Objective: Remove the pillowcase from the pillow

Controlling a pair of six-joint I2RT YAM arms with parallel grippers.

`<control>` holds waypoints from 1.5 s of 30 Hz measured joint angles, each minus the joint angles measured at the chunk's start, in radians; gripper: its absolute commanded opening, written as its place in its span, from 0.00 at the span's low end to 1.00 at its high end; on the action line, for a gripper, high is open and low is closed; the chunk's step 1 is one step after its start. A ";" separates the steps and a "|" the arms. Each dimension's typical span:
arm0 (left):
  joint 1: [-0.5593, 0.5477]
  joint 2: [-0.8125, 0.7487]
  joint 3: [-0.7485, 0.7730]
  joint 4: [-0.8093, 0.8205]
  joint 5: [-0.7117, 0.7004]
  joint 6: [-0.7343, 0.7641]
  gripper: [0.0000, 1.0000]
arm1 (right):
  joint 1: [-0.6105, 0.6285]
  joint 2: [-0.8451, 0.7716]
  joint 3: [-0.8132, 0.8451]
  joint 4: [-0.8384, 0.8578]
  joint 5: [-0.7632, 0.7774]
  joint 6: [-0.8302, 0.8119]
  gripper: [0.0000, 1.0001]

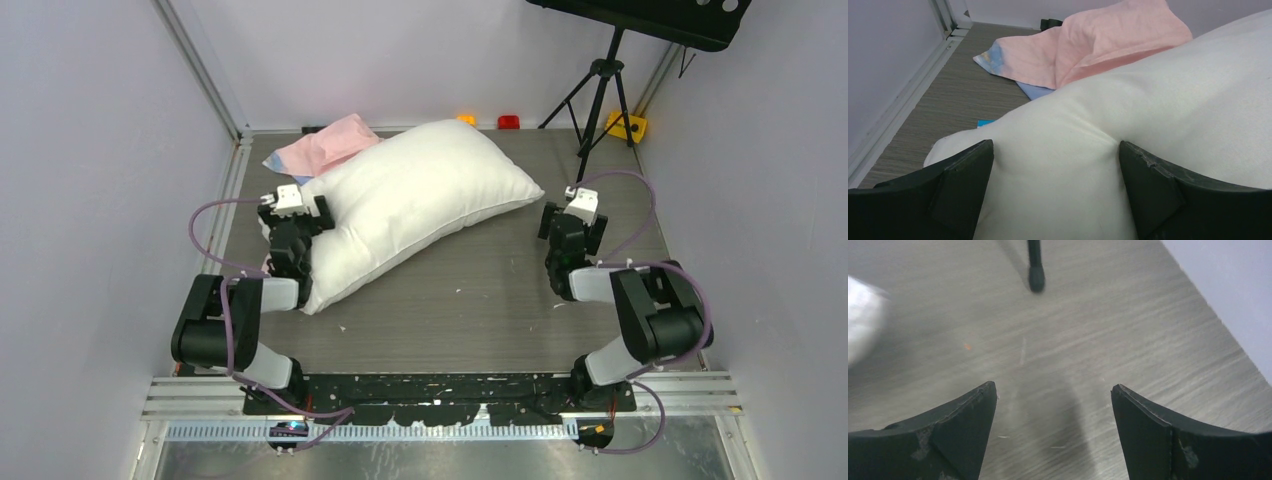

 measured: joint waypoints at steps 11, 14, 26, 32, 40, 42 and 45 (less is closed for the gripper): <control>0.006 0.005 -0.010 0.033 0.020 0.002 1.00 | -0.083 0.095 0.005 -0.014 0.026 0.051 0.81; 0.006 0.005 -0.010 0.034 0.020 0.002 1.00 | -0.083 0.095 0.003 -0.003 0.020 0.058 0.79; 0.006 0.005 -0.010 0.035 0.019 0.003 1.00 | -0.137 0.089 -0.122 0.212 -0.133 0.065 0.90; 0.006 0.005 -0.010 0.035 0.019 0.003 1.00 | -0.137 0.089 -0.122 0.236 -0.163 0.065 0.91; 0.006 0.005 -0.010 0.035 0.019 0.003 1.00 | -0.137 0.089 -0.122 0.247 -0.172 0.065 0.91; 0.006 0.005 -0.010 0.035 0.019 0.003 1.00 | -0.137 0.089 -0.122 0.248 -0.174 0.065 0.91; 0.006 0.005 -0.010 0.035 0.019 0.003 1.00 | -0.137 0.089 -0.122 0.248 -0.174 0.065 0.91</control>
